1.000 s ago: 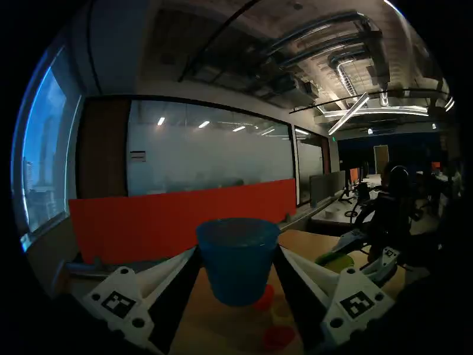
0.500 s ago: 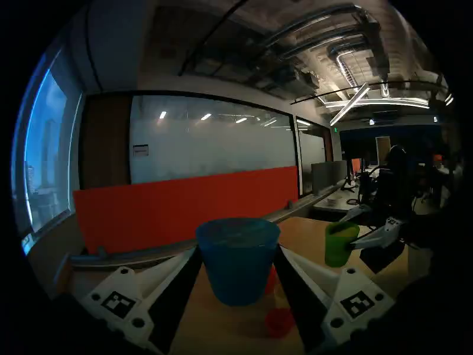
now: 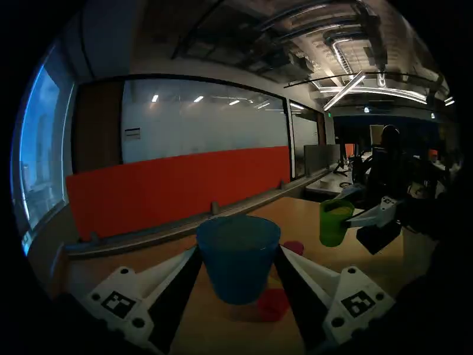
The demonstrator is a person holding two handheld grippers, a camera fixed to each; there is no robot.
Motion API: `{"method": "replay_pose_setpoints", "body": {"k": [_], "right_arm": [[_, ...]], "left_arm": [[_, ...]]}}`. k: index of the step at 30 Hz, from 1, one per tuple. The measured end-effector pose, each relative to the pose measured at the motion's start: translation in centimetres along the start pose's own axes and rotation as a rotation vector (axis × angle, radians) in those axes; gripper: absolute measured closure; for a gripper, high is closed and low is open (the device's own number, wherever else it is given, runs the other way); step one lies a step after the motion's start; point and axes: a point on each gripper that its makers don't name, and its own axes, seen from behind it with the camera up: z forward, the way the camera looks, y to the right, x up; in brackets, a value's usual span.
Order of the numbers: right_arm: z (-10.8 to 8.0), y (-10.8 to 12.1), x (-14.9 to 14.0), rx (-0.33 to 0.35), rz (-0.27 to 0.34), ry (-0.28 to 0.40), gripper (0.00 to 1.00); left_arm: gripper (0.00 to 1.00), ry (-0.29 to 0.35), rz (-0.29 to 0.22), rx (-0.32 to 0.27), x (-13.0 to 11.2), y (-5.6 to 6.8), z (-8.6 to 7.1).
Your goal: Pour water
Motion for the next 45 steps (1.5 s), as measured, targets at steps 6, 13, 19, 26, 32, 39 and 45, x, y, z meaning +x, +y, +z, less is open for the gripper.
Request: {"method": "replay_pose_setpoints", "body": {"k": [6, 13, 19, 26, 32, 39, 45], "right_arm": [[-0.1, 0.2, -1.4, 0.006, -0.005, -0.049, 0.09], [-0.4, 0.2, -3.1, 0.015, -0.029, -0.109, 0.09], [-0.4, 0.1, -4.8, 0.034, -0.034, -0.166, 0.09], [-0.1, -0.4, -7.0, 0.059, -0.059, -0.246, 0.09], [0.1, -0.7, -8.7, 0.079, -0.066, -0.294, 0.08], [0.3, -0.9, -10.7, 0.093, -0.071, -0.354, 0.09], [0.5, -1.0, -12.1, 0.106, -0.078, -0.396, 0.09]], "left_arm": [[0.16, -0.07, 0.013, -0.017, -2.4, 0.2, 0.2], [0.16, -0.15, 0.029, -0.044, -5.3, 0.7, 0.5], [0.16, -0.226, 0.058, -0.075, -7.6, 1.4, 0.7], [0.16, -0.31, 0.091, -0.114, -10.6, 2.3, 0.4], [0.15, -0.382, 0.11, -0.147, -13.1, 2.8, 0.1], [0.16, -0.439, 0.13, -0.194, -15.3, 3.7, 0.1], [0.15, -0.491, 0.139, -0.218, -17.3, 3.8, 0.3]]}}
